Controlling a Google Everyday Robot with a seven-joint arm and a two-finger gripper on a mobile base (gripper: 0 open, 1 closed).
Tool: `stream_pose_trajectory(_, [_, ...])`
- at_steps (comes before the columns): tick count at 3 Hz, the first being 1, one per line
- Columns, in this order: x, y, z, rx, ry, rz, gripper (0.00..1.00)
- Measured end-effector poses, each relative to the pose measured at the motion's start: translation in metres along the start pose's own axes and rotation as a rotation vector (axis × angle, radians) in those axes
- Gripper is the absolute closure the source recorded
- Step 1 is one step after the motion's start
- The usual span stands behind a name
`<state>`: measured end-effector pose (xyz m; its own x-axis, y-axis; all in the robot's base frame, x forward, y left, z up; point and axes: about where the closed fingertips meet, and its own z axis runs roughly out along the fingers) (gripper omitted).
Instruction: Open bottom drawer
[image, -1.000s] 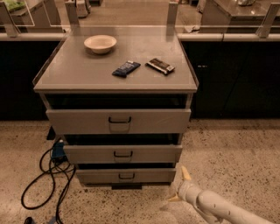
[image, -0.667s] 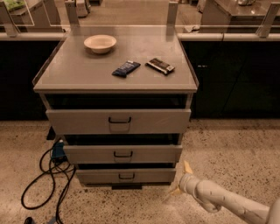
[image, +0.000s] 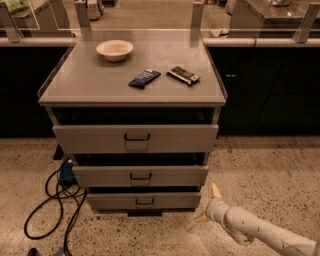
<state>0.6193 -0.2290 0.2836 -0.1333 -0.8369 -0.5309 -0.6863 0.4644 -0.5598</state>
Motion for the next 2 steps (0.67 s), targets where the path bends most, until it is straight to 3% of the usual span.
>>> stream_pose_trajectory(1, [-0.003,0.03,0.015,-0.035,-0.023,0.019,0.0])
stream_pose_trajectory(2, [-0.001,0.069,0.048,-0.13,-0.035,0.044,0.0])
